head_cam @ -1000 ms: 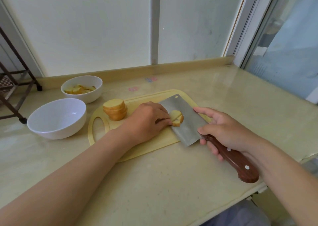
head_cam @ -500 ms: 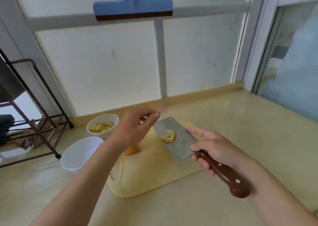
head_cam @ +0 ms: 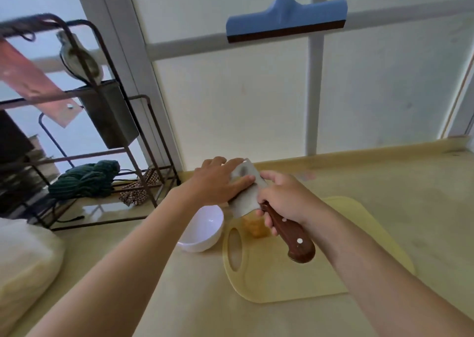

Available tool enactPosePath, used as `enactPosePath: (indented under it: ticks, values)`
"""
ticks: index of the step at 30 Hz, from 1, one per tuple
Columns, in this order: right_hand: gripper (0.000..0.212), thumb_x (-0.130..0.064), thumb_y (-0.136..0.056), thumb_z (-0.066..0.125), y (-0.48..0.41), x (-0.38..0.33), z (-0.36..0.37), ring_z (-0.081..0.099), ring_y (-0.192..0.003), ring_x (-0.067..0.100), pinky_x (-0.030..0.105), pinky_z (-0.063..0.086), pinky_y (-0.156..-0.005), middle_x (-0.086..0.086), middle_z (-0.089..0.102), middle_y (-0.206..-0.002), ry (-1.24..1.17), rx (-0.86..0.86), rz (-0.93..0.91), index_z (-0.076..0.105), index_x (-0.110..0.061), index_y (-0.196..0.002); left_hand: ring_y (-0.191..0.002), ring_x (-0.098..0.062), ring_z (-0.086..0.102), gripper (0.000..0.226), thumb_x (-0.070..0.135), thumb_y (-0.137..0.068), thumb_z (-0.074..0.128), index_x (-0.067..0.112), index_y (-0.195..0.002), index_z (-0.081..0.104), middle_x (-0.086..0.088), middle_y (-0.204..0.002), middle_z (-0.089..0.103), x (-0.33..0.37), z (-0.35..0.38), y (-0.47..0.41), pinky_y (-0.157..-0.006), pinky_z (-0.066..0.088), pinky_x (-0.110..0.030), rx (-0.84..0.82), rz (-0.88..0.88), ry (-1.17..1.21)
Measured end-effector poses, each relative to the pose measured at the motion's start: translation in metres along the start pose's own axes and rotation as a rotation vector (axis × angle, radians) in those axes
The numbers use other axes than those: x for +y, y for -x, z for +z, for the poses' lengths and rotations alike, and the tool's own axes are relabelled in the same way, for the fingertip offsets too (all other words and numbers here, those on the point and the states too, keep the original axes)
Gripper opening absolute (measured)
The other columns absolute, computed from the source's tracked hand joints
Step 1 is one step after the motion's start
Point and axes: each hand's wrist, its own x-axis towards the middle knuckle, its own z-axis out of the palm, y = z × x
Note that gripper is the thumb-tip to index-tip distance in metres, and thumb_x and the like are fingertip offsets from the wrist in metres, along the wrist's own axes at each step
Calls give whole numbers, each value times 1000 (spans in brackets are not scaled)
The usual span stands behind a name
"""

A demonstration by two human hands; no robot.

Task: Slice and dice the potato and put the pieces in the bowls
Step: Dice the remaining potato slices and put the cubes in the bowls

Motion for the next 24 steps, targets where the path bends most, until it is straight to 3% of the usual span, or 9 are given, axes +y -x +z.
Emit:
enactPosePath:
  ticks: [5, 8, 11, 14, 16, 18, 21, 24]
  values:
    - [42, 1, -97, 45, -20, -11, 5, 53, -42, 16, 25, 46, -40, 14, 61, -71, 40, -20, 10, 55, -39, -98, -128, -34, 42, 87, 89, -72, 17, 44, -145, 29, -8, -140, 47, -30, 8, -21, -103, 38, -52, 24, -117, 9]
    - [42, 1, -97, 46, -30, -14, 0, 54, -42, 17, 27, 47, -40, 15, 64, -72, 78, -3, 14, 52, -34, -120, -130, -35, 40, 87, 86, -74, 18, 39, -147, 27, -12, -142, 44, -40, 12, -31, -104, 38, -51, -8, -185, 54]
    - [59, 0, -96, 47, -36, -15, -10, 56, -42, 16, 27, 49, -41, 17, 66, -75, 131, 28, 26, 45, -30, -148, -129, -35, 42, 74, 76, -86, 25, 37, -149, 26, -11, -144, 42, -49, 18, -38, -100, 42, -49, -14, -262, 30]
    - [65, 0, -95, 47, -37, -19, -22, 57, -43, 16, 28, 50, -43, 16, 68, -78, 190, 69, 9, 40, -27, -154, -124, -33, 47, 62, 57, -93, 40, 34, -148, 26, -10, -142, 42, -59, 24, -41, -96, 47, -47, -25, -270, -79]
    - [65, -1, -94, 49, -36, -24, -32, 58, -43, 16, 28, 49, -43, 15, 69, -78, 228, 90, -6, 42, -28, -152, -118, -30, 52, 55, 45, -94, 47, 29, -145, 35, -8, -138, 47, -62, 23, -43, -93, 50, -45, -8, -269, -29]
    - [64, -1, -94, 49, -33, -29, -41, 57, -42, 16, 27, 49, -42, 16, 70, -79, 254, 92, -4, 42, -29, -152, -111, -26, 56, 46, 38, -95, 50, 24, -139, 46, -6, -133, 50, -57, 18, -43, -89, 52, -40, 53, -235, 51]
    - [65, -1, -94, 49, -26, -35, -51, 58, -44, 17, 27, 49, -43, 17, 71, -80, 302, 89, -4, 42, -29, -152, -99, -14, 57, 30, 33, -95, 54, 22, -122, 61, 2, -119, 58, -36, 6, -29, -84, 48, -28, 84, -45, 91]
    - [63, -1, -95, 49, -19, -40, -61, 59, -44, 17, 27, 48, -42, 15, 71, -76, 314, 111, -12, 44, -30, -150, -103, -2, 58, 31, 48, -87, 60, 31, -114, 64, 18, -111, 60, -10, 0, -3, -95, 49, -31, -154, 129, 166]
